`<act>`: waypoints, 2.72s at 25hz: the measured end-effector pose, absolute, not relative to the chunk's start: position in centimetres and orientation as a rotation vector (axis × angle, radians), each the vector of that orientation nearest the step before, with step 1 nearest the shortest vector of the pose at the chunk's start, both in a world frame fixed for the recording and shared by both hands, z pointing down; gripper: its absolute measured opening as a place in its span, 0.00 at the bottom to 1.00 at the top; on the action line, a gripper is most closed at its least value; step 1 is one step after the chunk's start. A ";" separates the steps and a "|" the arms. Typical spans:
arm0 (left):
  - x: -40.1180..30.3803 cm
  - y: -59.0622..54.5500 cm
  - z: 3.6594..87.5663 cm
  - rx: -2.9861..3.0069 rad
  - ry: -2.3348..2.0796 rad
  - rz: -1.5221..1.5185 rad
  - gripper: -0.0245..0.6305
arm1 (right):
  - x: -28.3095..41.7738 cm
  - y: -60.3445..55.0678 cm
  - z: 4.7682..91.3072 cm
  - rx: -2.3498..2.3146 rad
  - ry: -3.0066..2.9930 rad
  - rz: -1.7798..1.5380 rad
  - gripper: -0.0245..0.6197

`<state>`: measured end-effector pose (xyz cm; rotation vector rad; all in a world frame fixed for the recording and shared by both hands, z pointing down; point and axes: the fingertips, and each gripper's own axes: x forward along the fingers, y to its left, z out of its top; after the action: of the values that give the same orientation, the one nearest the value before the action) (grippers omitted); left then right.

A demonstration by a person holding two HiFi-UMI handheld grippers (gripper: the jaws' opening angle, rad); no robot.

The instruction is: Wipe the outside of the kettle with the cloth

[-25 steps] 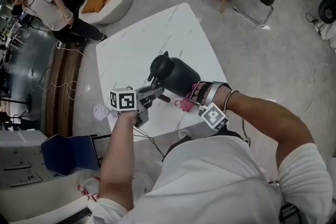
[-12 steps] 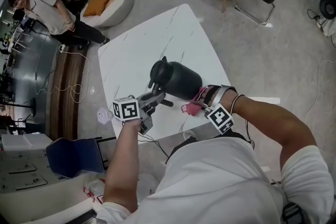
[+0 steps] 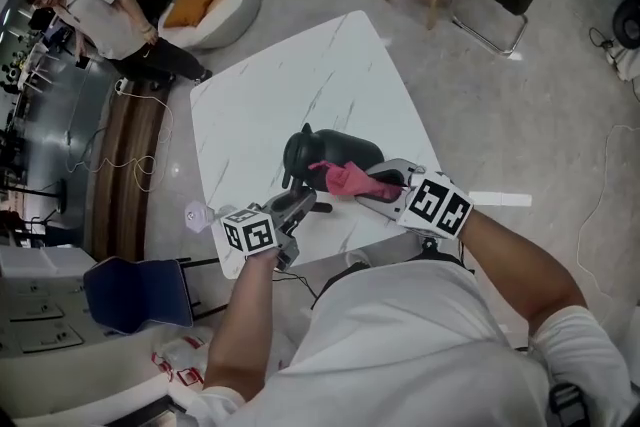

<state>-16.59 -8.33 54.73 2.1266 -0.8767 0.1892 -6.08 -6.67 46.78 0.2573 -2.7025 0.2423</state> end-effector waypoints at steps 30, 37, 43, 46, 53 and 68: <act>-15.0 -4.0 56.7 2.294 -1.045 0.463 0.18 | -5.4 -14.6 50.4 0.837 -2.565 1.064 0.22; -14.8 -3.4 57.5 2.298 -1.032 0.537 0.18 | -3.4 -14.9 53.7 0.904 -2.499 1.095 0.22; -14.7 -3.2 57.7 2.297 -1.031 0.575 0.18 | -2.0 -15.5 55.8 0.948 -2.464 1.129 0.22; -14.6 -3.2 57.7 2.306 -1.031 0.592 0.18 | -1.1 -15.8 57.1 0.979 -2.426 1.122 0.22; -14.4 -3.0 57.6 2.342 -1.014 0.641 0.18 | 0.6 -16.0 59.7 1.027 -2.348 1.116 0.22; -14.4 -3.0 57.8 2.374 -1.002 0.725 0.18 | 5.1 -16.8 61.1 1.054 -2.307 1.107 0.22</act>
<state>-14.39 -3.04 57.83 2.3740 -1.0019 0.7255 5.08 -16.83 61.06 1.0538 -2.3071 1.1066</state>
